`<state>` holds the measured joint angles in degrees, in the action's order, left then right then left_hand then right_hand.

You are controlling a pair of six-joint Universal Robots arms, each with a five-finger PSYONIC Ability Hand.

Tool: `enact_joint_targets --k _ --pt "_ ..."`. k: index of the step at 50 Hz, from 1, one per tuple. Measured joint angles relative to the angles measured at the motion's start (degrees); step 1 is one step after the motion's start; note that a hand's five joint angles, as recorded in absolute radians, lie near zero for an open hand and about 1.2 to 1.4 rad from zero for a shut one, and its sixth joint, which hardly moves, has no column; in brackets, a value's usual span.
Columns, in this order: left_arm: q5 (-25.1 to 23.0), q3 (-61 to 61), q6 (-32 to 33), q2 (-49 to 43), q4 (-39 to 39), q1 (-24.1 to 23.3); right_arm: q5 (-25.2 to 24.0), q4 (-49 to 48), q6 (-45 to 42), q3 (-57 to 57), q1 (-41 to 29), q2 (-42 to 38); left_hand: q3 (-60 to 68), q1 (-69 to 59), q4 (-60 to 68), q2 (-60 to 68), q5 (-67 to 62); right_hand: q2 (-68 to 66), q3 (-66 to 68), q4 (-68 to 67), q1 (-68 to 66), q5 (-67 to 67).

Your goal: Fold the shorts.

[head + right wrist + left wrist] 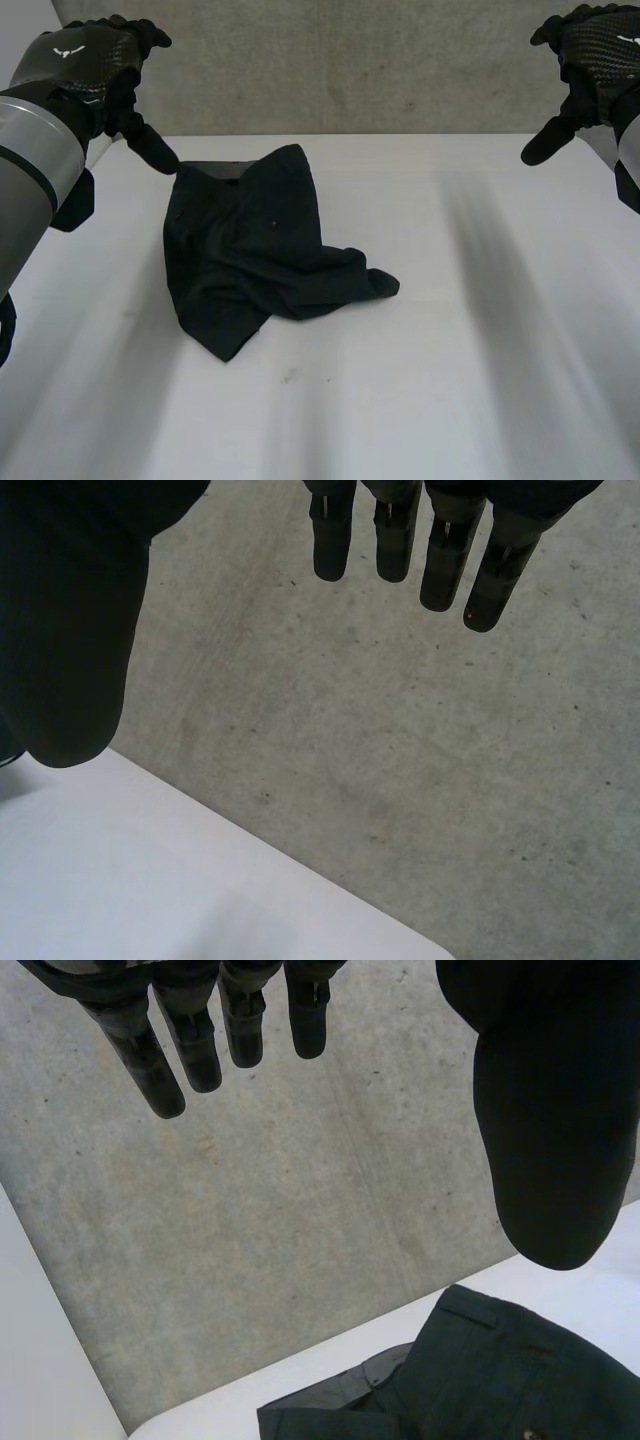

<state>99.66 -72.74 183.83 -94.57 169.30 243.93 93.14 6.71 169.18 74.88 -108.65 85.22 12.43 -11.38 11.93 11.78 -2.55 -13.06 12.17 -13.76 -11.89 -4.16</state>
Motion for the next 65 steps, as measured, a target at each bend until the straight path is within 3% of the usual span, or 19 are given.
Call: enact_joint_targets --k 16,25,30,39,43,45,46,47,50,57,65 --pt "0.0 -0.1 0.2 0.6 0.0 0.1 -2.6 0.7 -0.2 0.5 -0.2 -2.0 0.0 0.0 0.0 -0.1 0.0 0.0 0.0 0.0 0.0 0.0" --pt "0.0 0.0 0.2 0.7 0.5 0.3 -15.7 6.7 -0.6 -0.1 -3.4 -11.6 0.0 0.0 0.0 -0.1 0.0 0.0 0.0 0.0 0.0 0.0" --pt "0.0 -0.1 0.2 0.4 1.0 0.4 -20.6 7.3 1.3 -6.0 -7.8 -24.1 0.0 0.0 0.0 -0.1 0.0 0.0 0.0 0.0 0.0 0.0" --pt "0.0 -0.1 0.3 -0.4 1.2 0.5 -19.4 4.1 8.5 -18.0 -11.9 -42.3 0.0 0.0 0.0 -0.1 0.0 0.0 0.0 0.0 0.0 0.0" --pt "0.0 -0.1 0.2 -0.9 1.3 0.5 -15.1 3.0 9.4 -23.6 -14.4 -49.2 0.0 0.0 0.0 -0.1 0.0 -5.6 6.7 -4.6 -4.3 -4.4" --pt "0.0 -0.1 0.2 -0.9 1.4 0.5 -13.1 2.3 8.8 -24.9 -15.0 -50.5 0.0 0.0 0.0 -0.1 0.0 -20.5 21.6 -19.7 -19.2 -18.7" --pt "0.0 -0.1 0.2 -0.9 1.4 0.5 -13.1 2.3 8.8 -24.9 -15.0 -50.5 0.0 0.0 0.0 -0.1 0.0 -20.5 21.6 -19.7 -19.2 -18.7" --pt "0.0 -0.2 0.3 -1.0 1.7 0.6 -10.1 1.2 7.2 -26.2 -15.6 -51.8 0.0 0.0 0.0 -0.1 0.0 -44.3 44.1 -42.9 -35.9 -41.0" --pt "0.1 -0.3 0.3 -1.0 2.1 0.6 -7.4 -0.1 4.6 -26.5 -15.9 -51.8 0.0 0.0 0.0 -0.1 0.0 -53.9 54.1 -53.6 -42.9 -51.2" --pt "0.1 -0.6 0.3 -1.0 2.5 0.8 -6.1 -1.2 0.6 -22.6 -15.2 -44.7 0.0 0.0 0.0 -0.1 0.0 -54.0 55.0 -54.3 -42.9 -52.1" --pt "0.1 -0.7 0.3 -0.6 2.6 1.0 -11.5 6.1 -7.0 -8.2 -13.9 -28.7 0.0 0.0 0.0 -0.1 0.0 -54.0 55.0 -54.3 -42.9 -52.5"
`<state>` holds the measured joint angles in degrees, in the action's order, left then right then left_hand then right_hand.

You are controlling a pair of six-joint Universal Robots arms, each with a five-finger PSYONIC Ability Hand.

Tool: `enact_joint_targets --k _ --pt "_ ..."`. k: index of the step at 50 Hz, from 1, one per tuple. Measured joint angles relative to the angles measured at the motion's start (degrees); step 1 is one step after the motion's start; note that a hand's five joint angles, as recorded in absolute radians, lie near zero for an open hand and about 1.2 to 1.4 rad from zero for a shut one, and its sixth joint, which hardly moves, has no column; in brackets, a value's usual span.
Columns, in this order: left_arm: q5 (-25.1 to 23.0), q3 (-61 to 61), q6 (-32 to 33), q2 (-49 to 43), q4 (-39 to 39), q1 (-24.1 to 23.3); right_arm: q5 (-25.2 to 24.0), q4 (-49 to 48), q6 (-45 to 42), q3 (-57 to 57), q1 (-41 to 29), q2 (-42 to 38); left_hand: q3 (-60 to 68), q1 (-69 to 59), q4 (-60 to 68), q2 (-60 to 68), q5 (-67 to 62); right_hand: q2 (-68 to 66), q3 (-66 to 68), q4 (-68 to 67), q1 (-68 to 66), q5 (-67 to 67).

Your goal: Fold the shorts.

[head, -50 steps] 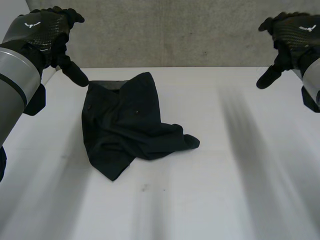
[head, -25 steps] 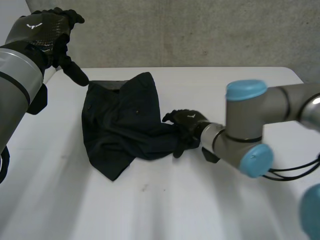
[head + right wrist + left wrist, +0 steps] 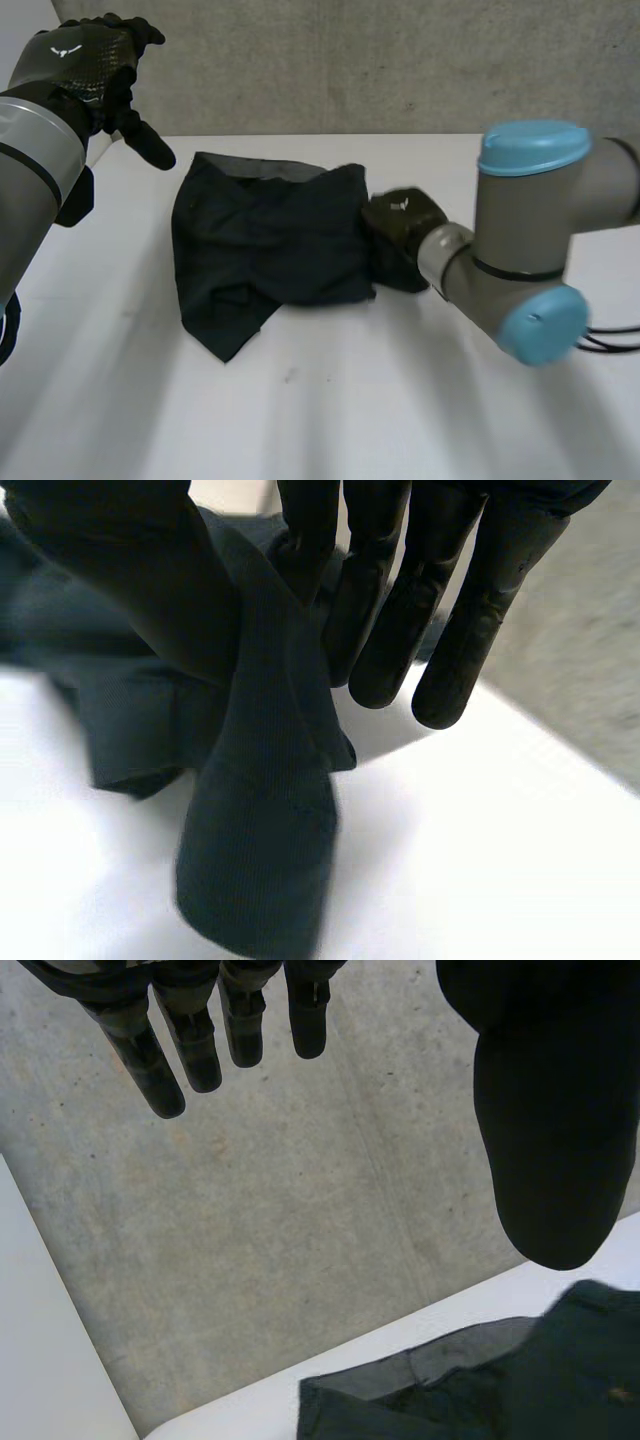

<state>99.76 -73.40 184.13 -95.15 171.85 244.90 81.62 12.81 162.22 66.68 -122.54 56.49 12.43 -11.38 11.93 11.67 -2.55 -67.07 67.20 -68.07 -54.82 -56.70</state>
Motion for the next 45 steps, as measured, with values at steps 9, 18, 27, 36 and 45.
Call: enact_joint_targets --k 9,18,27,36,45 --pt "0.0 0.0 0.0 0.5 0.0 -0.1 -10.4 9.2 -1.7 13.7 -0.9 6.4 0.0 0.0 0.0 0.0 0.0 0.0 0.0 0.0 0.0 0.0" --pt "0.2 -0.2 0.0 0.7 -0.1 -0.3 -22.5 -5.2 17.2 15.2 -9.1 8.8 0.0 0.0 0.0 0.0 0.0 -0.5 0.0 0.0 -0.8 0.0" --pt "0.3 -0.4 0.0 0.7 -0.1 -0.3 -21.6 -15.5 25.1 8.6 -17.9 2.9 0.0 0.0 0.0 0.0 0.0 38.3 -39.3 39.2 28.4 37.6" --pt "0.4 -1.4 0.0 0.6 -0.3 -0.5 -17.7 -0.8 17.4 6.0 -16.6 2.8 0.0 0.0 0.0 0.0 0.0 46.2 -45.9 46.9 36.3 45.3" --pt "0.7 -5.9 -0.4 1.7 -0.8 -1.8 -16.8 14.2 2.6 9.9 -7.9 12.2 0.0 0.0 0.0 0.0 0.0 27.6 -27.8 28.6 20.8 28.0"
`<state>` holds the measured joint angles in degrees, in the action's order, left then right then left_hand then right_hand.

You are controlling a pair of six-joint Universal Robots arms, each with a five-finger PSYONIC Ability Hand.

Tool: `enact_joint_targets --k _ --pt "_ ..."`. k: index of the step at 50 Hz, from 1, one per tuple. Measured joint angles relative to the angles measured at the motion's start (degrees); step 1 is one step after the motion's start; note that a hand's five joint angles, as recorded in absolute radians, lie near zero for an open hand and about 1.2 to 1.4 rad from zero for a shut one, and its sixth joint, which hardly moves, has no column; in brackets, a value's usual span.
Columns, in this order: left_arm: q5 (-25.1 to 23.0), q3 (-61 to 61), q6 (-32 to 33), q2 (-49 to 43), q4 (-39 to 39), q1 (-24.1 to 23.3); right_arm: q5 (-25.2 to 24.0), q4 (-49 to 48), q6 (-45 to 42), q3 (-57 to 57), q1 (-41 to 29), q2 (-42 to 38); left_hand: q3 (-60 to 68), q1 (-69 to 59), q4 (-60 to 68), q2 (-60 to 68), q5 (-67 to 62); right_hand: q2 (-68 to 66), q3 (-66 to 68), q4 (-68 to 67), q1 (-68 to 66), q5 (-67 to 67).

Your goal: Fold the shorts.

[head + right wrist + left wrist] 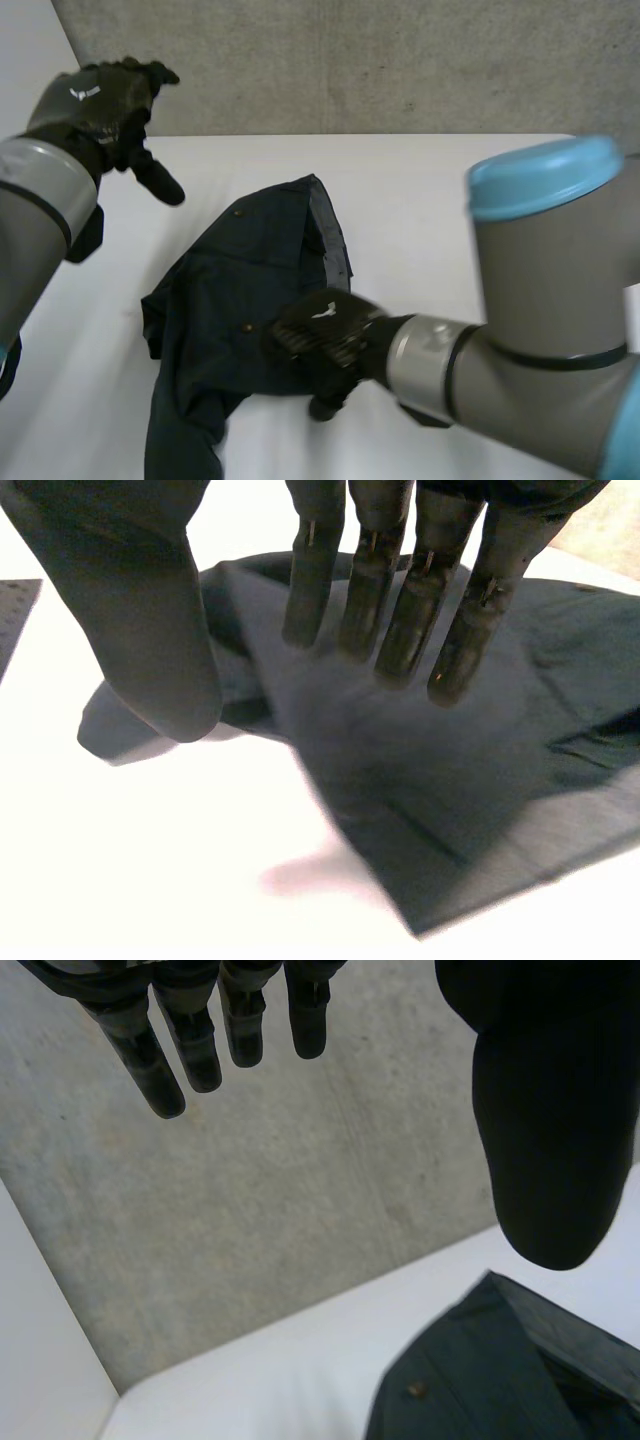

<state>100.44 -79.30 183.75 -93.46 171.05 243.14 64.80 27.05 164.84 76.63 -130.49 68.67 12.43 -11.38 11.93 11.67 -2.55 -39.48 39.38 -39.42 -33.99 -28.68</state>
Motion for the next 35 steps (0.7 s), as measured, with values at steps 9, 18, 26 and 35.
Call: enact_joint_targets --k 9,18,26,35 --pt "1.0 -9.0 -0.5 2.7 0.1 -2.2 1.0 0.2 -3.3 2.8 5.0 5.0 0.0 0.0 0.0 0.0 0.0 2.2 -2.7 2.6 1.8 1.6" --pt "9.3 -19.3 -1.2 5.7 0.5 -5.6 1.7 -11.6 -2.6 11.7 5.8 5.0 0.0 0.0 0.0 0.0 0.0 18.7 -18.9 18.8 15.6 17.9" --pt "14.0 -27.4 -4.0 6.8 0.5 -7.0 1.7 -28.2 -2.5 21.4 5.2 3.2 0.0 0.0 0.0 0.0 0.0 20.8 -21.9 21.8 18.2 21.1" --pt "13.7 -31.5 -7.7 6.3 0.3 -7.8 1.8 -37.8 -2.0 23.9 4.8 -3.8 0.0 0.0 0.0 0.0 0.0 20.8 -21.9 21.8 18.2 21.1"
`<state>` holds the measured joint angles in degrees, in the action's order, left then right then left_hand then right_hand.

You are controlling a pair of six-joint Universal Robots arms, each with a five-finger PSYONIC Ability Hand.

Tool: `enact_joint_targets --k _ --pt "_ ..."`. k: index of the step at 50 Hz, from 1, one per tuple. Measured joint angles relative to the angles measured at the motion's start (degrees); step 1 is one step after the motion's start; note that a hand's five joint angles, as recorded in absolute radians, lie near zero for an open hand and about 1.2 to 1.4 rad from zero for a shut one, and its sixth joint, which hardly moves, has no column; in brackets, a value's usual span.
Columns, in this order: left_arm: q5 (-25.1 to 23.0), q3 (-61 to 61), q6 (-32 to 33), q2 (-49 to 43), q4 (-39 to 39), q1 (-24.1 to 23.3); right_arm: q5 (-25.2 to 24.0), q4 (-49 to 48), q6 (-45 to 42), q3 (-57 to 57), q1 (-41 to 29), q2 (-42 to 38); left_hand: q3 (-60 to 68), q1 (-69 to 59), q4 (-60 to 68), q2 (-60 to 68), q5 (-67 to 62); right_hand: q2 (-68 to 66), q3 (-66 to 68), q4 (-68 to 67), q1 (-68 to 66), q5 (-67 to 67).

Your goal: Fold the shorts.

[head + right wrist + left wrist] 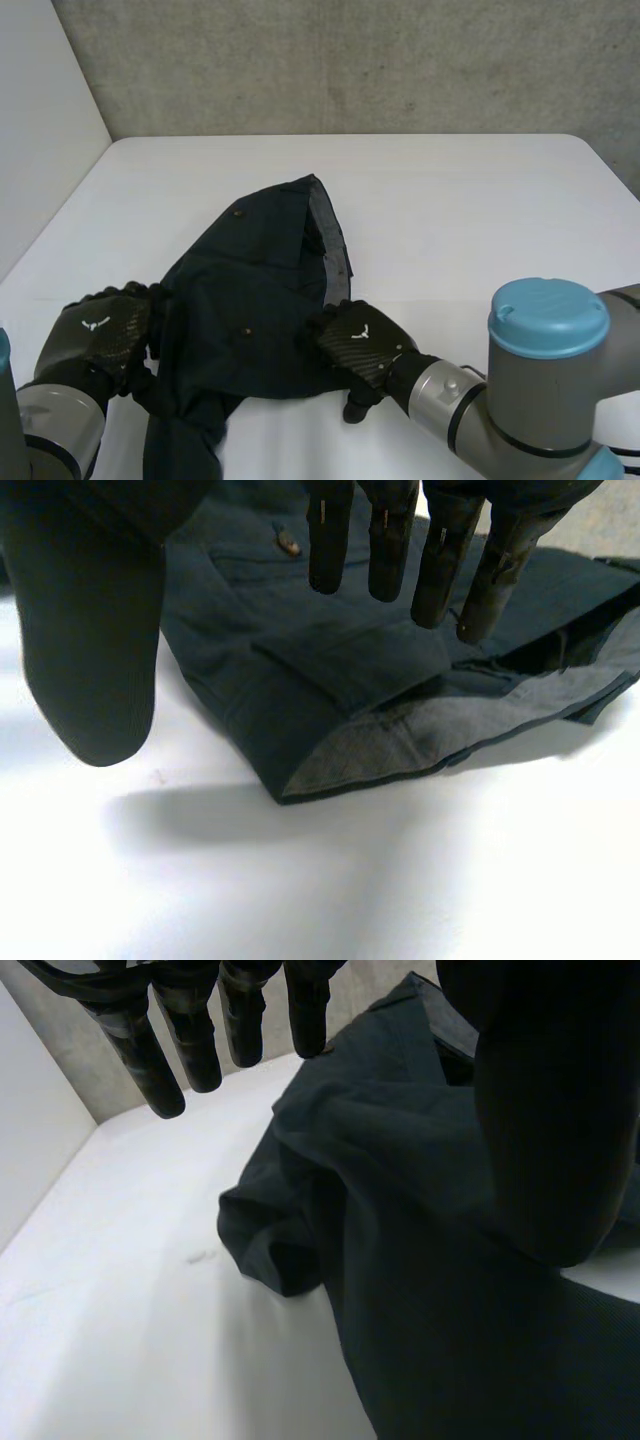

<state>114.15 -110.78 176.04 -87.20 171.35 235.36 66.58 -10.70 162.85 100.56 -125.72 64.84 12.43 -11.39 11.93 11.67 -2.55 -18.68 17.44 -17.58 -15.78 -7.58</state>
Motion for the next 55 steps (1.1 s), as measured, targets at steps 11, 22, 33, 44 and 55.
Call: enact_joint_targets --k 11,22,33,44,55 --pt "0.0 0.8 -1.0 -4.2 0.4 -0.9 1.7 -0.5 9.1 -5.3 -2.3 -5.0 0.0 0.0 0.0 0.0 0.0 0.0 0.0 0.0 0.0 0.0" --pt "0.4 2.3 -1.9 -7.7 1.0 -2.7 7.9 -1.1 19.2 -11.2 -7.3 -10.7 0.0 -0.2 0.1 0.1 0.0 0.0 0.0 0.0 0.0 0.0" --pt "0.4 2.8 -1.4 -11.6 5.5 -2.4 18.2 -4.4 19.6 -15.8 -11.7 -15.5 41.2 -44.4 41.4 40.7 -39.8 -24.9 25.3 -24.3 -21.5 -23.6" --pt "-2.4 10.0 3.4 -6.7 5.7 -2.6 23.6 -4.8 14.8 -19.8 -8.7 -8.4 55.3 -53.3 56.7 55.3 -52.8 -48.7 49.9 -50.5 -40.4 -48.7" --pt "-13.7 26.3 25.8 6.2 5.1 -2.4 19.2 0.5 0.6 -22.8 2.4 14.1 55.6 -53.3 56.8 56.5 -52.8 -48.6 50.1 -50.5 -40.4 -48.7"
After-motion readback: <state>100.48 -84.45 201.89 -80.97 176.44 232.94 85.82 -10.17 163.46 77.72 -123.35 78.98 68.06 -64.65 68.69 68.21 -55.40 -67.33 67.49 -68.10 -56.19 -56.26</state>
